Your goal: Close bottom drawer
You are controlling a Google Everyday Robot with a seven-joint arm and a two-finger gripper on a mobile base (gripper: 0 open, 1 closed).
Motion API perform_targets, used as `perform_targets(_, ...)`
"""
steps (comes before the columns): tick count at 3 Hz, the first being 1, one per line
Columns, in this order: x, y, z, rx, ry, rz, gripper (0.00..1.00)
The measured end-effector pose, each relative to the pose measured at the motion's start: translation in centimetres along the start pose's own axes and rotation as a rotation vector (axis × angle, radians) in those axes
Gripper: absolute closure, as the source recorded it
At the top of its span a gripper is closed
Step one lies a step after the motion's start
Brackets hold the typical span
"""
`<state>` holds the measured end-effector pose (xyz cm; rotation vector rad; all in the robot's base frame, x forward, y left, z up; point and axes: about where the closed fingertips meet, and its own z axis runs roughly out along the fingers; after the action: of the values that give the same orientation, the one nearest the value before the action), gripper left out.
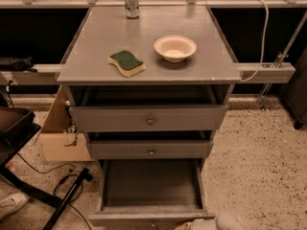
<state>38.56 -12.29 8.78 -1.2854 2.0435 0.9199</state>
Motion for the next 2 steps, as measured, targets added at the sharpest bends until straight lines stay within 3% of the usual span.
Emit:
perform_targets(1, -2.59, -1.98, -0.64, 0.015, -0.028, -0.042, 1.00)
perform_targets(2, -2.60, -1.98, -0.64, 0.015, -0.028, -0.042, 1.00)
